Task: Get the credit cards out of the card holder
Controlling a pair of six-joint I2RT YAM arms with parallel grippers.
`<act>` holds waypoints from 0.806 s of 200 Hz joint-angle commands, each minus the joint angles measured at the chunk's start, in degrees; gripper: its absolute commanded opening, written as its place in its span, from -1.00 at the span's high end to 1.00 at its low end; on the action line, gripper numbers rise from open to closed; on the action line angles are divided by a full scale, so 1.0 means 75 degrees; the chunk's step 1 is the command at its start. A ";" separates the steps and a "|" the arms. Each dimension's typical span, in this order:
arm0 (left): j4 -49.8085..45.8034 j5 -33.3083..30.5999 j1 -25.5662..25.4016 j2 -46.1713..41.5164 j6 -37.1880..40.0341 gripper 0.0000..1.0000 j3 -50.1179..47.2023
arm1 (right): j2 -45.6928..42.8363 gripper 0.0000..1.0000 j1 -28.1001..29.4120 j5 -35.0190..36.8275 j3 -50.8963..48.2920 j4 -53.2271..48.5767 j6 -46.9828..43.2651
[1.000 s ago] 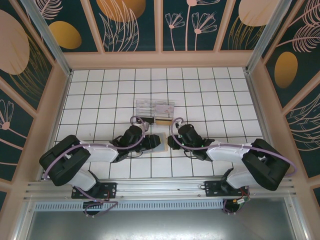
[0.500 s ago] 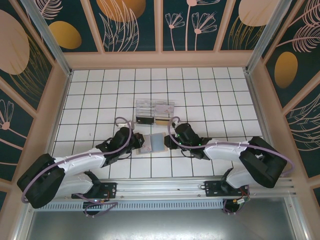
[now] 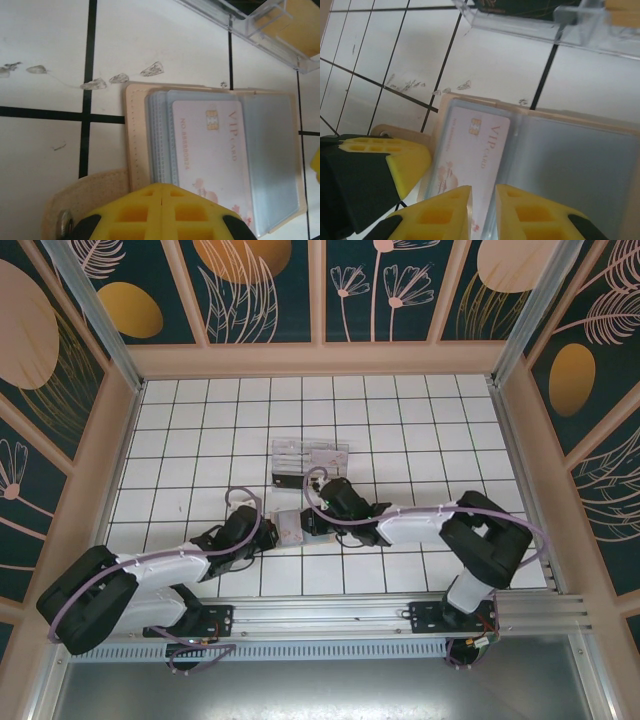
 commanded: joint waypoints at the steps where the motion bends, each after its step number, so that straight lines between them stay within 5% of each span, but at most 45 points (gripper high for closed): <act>1: 0.0351 0.0097 0.0039 0.0034 0.0034 1.00 -0.0175 | 0.0279 0.57 0.0058 -0.0334 0.0317 -0.0045 0.0229; 161: 0.0523 0.0167 0.0039 0.0162 0.0068 1.00 -0.0322 | 0.0860 0.60 -0.0054 -0.0606 0.0432 -0.0342 0.0807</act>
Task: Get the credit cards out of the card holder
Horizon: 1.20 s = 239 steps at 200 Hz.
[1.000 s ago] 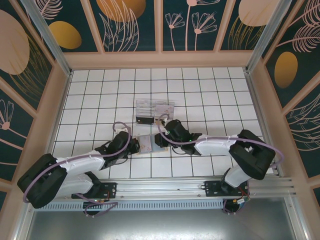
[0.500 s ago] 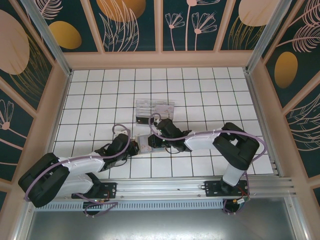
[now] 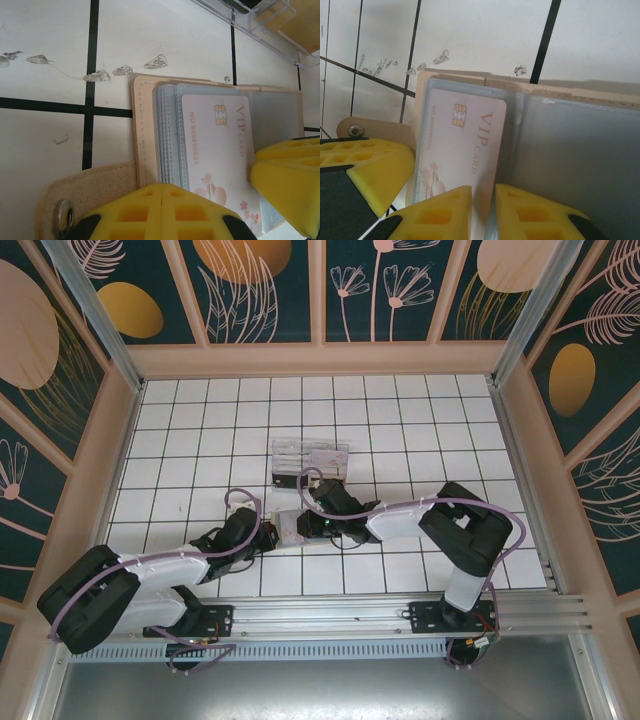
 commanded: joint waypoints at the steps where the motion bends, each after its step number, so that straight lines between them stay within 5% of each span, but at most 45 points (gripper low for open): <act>1: 0.0123 0.0109 0.0039 0.0121 0.0069 1.00 -0.0127 | 0.0047 0.61 -0.0048 -0.0137 0.0116 -0.0206 0.0151; 60: 0.0096 0.0100 0.0039 0.0164 0.0021 1.00 -0.0105 | -0.0014 1.00 -0.0098 -0.0207 -0.0019 -0.0065 0.0192; 197: -0.0081 -0.0058 0.0039 0.0203 0.0002 1.00 -0.0082 | -0.0445 1.00 -0.0426 -0.0357 -0.0589 0.0198 0.0350; 218: -0.0041 -0.0008 0.0039 0.0174 0.0022 1.00 -0.0093 | -0.0321 0.69 -0.0414 -0.0520 -0.0520 0.0376 0.0398; 239: -0.0053 0.0003 0.0042 0.0159 0.0025 1.00 -0.0092 | -0.0177 0.59 -0.0414 -0.0628 -0.0410 0.0422 0.0401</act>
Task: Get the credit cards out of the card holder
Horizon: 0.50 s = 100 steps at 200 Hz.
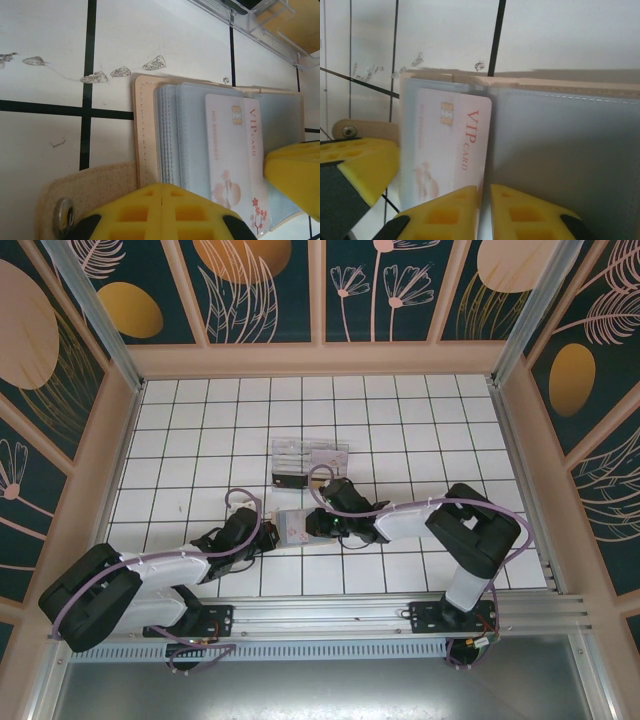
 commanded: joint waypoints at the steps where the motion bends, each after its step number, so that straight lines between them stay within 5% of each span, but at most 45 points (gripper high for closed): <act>1: -0.0168 0.0009 0.0040 0.0066 0.0024 1.00 -0.0086 | 0.0119 0.59 -0.0024 -0.0284 0.0061 0.0228 0.0067; 57: -0.0087 0.0108 0.0043 0.0168 0.0026 1.00 -0.0086 | 0.0460 0.59 -0.0065 -0.0582 0.0190 0.0479 0.0207; 100: -0.0108 0.0129 0.0039 0.0207 0.0032 1.00 -0.0086 | 0.0372 0.92 -0.0151 -0.0495 0.0082 0.0433 0.0247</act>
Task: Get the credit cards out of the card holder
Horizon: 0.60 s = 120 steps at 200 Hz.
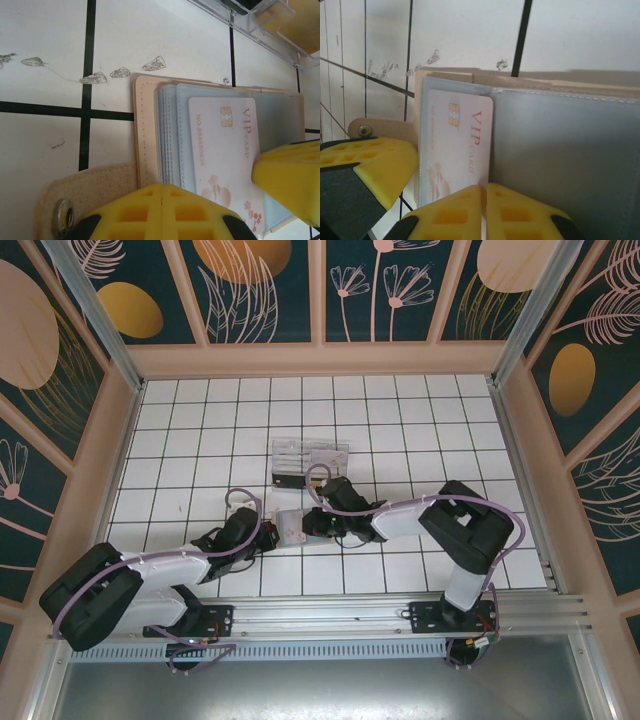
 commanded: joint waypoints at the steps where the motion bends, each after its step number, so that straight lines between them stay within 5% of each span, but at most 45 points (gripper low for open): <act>1: -0.0176 0.0119 0.0039 0.0157 0.0036 1.00 -0.0086 | 0.0046 0.92 -0.0105 -0.0006 -0.0037 0.0020 0.0040; 120: -0.0148 0.0223 0.0045 0.0338 0.0107 1.00 -0.0027 | -0.0670 1.00 -0.0921 -0.0129 -0.0710 -0.0581 -0.0530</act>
